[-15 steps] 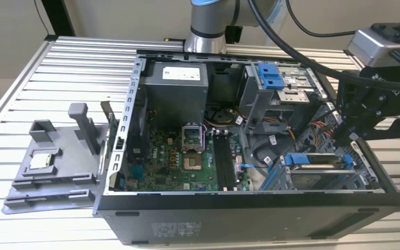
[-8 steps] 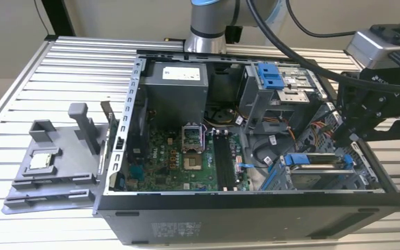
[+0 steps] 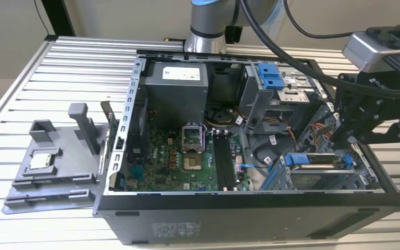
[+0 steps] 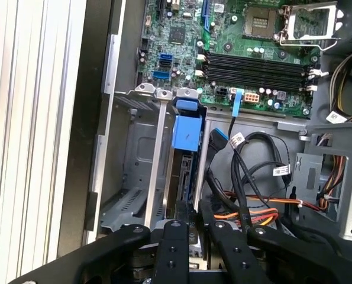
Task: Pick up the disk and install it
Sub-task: 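Insert the first disk wire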
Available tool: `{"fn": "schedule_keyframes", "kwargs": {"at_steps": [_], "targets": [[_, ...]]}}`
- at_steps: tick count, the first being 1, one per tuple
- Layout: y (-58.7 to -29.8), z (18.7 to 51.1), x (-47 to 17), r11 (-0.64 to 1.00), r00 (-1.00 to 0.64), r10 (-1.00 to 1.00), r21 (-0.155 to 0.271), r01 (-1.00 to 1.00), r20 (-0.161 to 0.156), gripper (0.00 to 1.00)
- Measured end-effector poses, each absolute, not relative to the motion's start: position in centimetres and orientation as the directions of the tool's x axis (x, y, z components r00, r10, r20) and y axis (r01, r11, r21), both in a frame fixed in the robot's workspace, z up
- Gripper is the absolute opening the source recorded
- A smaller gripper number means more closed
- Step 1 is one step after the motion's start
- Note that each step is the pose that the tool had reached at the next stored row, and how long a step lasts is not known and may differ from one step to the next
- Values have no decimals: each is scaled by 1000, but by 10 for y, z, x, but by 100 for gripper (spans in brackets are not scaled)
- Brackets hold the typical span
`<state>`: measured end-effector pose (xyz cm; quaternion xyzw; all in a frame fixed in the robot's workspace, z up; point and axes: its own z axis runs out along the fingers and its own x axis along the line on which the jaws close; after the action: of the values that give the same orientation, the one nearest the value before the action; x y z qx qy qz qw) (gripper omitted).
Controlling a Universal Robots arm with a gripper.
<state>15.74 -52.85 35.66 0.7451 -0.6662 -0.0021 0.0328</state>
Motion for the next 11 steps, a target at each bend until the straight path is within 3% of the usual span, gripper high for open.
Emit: {"fn": "schedule_keyframes", "kwargs": {"at_steps": [11], "targets": [[-532, 353, 150, -103, 104, -994, 24, -994, 42, 0]]}}
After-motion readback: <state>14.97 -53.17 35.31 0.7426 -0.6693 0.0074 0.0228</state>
